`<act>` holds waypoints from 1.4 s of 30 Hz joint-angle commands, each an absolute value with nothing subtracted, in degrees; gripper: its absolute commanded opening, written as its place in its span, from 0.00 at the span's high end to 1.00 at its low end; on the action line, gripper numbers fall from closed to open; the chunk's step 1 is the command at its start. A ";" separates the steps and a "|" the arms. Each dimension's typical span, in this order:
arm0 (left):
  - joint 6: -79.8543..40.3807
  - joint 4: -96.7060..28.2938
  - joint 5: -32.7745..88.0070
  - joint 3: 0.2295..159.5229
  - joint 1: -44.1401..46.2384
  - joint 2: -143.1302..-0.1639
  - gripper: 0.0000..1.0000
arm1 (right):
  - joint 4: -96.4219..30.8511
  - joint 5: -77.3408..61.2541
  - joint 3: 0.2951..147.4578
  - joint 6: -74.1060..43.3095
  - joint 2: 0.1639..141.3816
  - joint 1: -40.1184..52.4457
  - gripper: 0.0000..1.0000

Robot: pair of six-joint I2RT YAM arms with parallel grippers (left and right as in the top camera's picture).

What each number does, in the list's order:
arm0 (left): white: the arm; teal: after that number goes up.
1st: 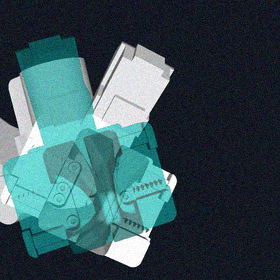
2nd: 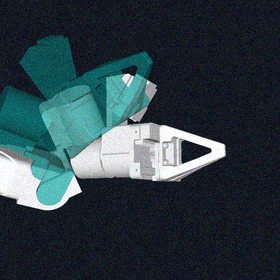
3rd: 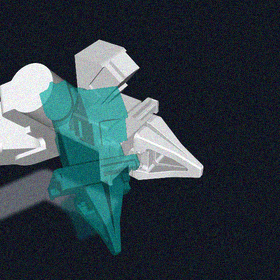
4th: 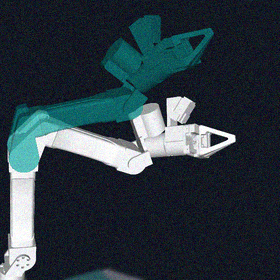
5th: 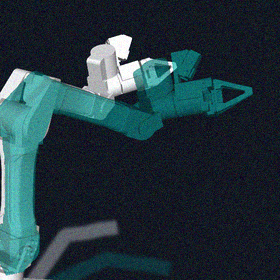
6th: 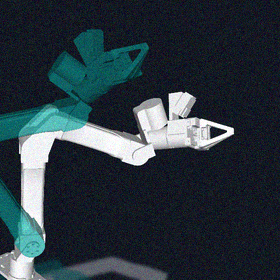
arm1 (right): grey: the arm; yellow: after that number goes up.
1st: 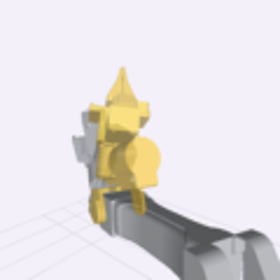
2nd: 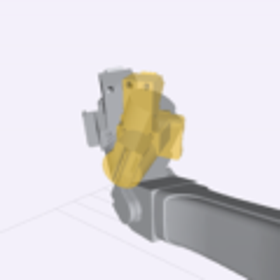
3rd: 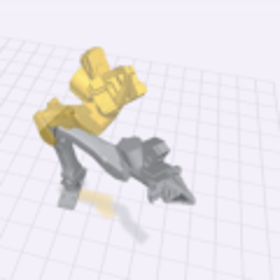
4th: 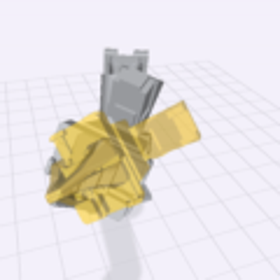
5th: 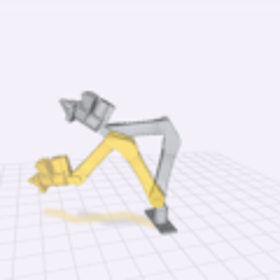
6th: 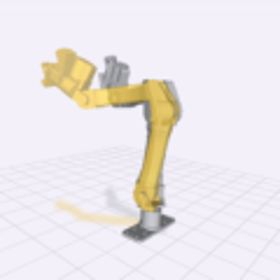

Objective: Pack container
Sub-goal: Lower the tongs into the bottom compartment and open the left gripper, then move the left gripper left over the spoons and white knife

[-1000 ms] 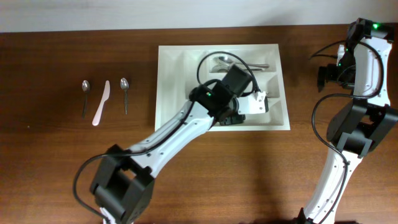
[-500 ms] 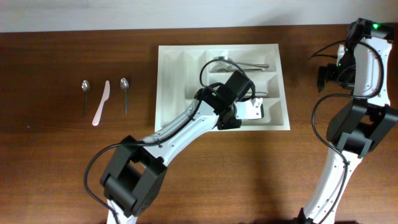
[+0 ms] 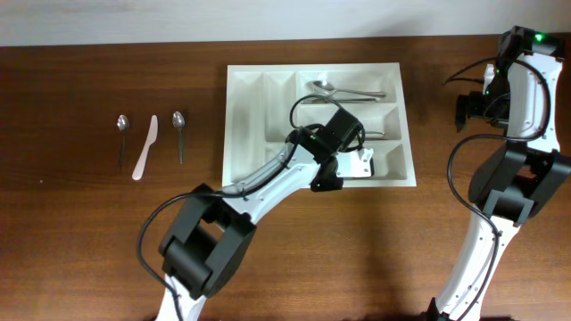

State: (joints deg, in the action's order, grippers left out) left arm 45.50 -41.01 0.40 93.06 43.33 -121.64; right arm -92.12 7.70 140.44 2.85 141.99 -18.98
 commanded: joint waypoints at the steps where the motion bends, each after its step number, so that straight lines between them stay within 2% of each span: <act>1: 46.13 -41.04 0.16 93.80 43.24 -122.37 0.78 | -92.09 8.21 140.53 2.76 139.50 -19.20 0.01; 10: 45.74 -37.80 -1.43 94.08 43.20 -122.34 0.52 | -92.09 8.21 140.53 2.76 139.50 -19.20 0.01; 11: 45.74 -37.28 -2.04 94.41 43.20 -122.34 0.45 | -92.09 8.21 140.53 2.76 139.50 -19.20 0.01; 17: 45.47 -36.91 -4.86 98.45 43.20 -122.34 0.38 | -92.09 8.21 140.51 2.76 139.50 -19.20 0.01; 23: 37.71 -37.30 -9.23 106.94 43.03 -121.47 0.35 | -92.09 8.21 140.51 2.76 139.50 -19.20 0.01; 24: 36.25 -37.30 -10.37 108.33 42.92 -121.01 0.32 | -92.09 8.21 140.53 2.76 139.50 -19.20 0.01; 26: 32.29 -37.28 -14.68 111.13 42.24 -119.74 0.23 | -92.09 8.21 140.53 2.76 139.50 -19.20 0.01; 28: 26.70 -37.30 -20.60 112.99 40.84 -118.24 0.01 | -92.09 8.21 140.53 2.76 139.50 -19.20 0.01; 31: 17.43 -38.94 -27.81 113.84 36.67 -115.50 0.01 | -92.09 8.21 140.53 2.76 139.50 -19.20 0.01; 34: 13.15 -44.10 -27.86 113.84 31.55 -113.30 0.01 | -92.09 8.21 140.51 2.76 139.50 -19.20 0.01; 42: 12.58 -62.06 -27.66 113.82 20.97 -112.38 0.01 | -92.09 8.21 140.53 2.76 139.50 -19.20 0.01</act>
